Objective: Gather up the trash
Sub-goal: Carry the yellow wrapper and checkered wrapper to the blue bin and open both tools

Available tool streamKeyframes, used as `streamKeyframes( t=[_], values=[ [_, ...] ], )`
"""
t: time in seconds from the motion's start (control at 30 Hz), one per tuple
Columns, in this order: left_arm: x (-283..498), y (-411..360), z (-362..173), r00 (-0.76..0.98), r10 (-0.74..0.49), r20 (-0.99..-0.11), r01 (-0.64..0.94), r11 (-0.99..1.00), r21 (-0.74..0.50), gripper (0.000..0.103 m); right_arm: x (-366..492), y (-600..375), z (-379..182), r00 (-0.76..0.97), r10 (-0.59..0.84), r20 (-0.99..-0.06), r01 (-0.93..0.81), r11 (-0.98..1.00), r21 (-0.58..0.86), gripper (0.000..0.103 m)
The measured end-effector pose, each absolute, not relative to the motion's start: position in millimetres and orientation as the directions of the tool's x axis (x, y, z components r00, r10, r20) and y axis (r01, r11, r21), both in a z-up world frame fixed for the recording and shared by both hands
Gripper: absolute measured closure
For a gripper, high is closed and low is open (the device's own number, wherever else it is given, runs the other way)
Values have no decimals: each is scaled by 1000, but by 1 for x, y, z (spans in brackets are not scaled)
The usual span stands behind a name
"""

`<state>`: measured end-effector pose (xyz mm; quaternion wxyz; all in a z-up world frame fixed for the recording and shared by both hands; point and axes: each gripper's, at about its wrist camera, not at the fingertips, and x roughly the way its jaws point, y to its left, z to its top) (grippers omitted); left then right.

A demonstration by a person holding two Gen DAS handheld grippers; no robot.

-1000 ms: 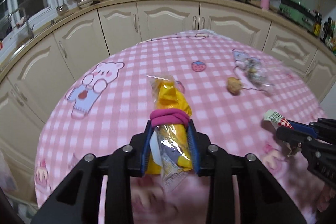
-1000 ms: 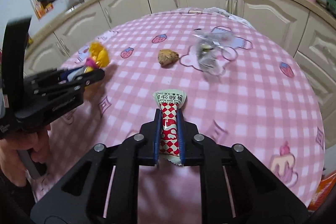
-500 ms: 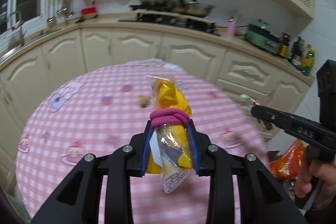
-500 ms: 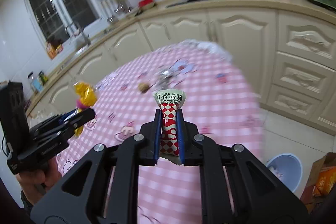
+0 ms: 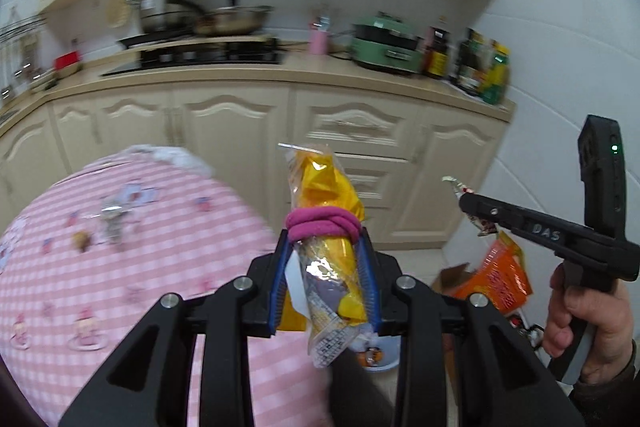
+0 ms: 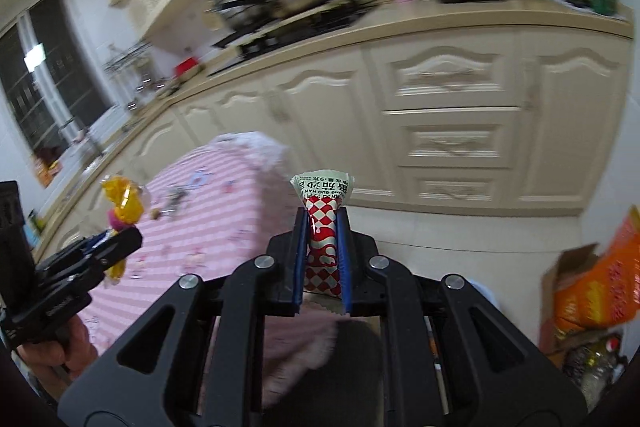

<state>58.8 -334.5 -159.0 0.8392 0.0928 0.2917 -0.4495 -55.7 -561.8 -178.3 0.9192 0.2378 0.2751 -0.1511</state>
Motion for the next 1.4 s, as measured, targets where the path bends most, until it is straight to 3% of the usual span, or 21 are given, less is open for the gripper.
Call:
streamKeyframes(
  t=[0.3, 0.5, 0.77, 0.8, 0.83, 0.9, 1.0, 1.1, 1.4],
  values=[
    [31, -440, -220, 257, -695, -671, 884, 450, -127, 72, -77, -609, -238, 702, -198, -684, 526, 791, 312, 89],
    [43, -492, -288, 142, -619, -772, 886, 428, -180, 72, -66, -640, -299, 640, -121, -759, 566, 743, 358, 89],
    [53, -534, -354, 1, -545, -838, 888, 385, -250, 70, -54, -667, -359, 598, -31, -801, 611, 664, 431, 85],
    [53, -537, -359, 9, -535, -845, 890, 390, -237, 64, -54, -672, -366, 591, -26, -806, 624, 647, 437, 82],
    [55, -541, -364, 15, -518, -855, 888, 401, -227, 42, -55, -677, -373, 582, -26, -813, 644, 624, 441, 57],
    [59, -543, -366, 75, -509, -857, 876, 445, -188, 17, -60, -684, -378, 582, -58, -812, 673, 594, 440, 16],
    [64, -543, -366, 105, -515, -851, 865, 470, -178, 13, -67, -692, -383, 581, -59, -811, 695, 555, 457, 16],
    [70, -541, -362, 129, -513, -849, 853, 494, -169, 13, -70, -693, -383, 570, -74, -819, 707, 551, 442, 7],
    [72, -527, -339, 169, -535, -828, 836, 523, -167, 12, -73, -690, -368, 561, -105, -821, 714, 563, 416, 6]
  ],
)
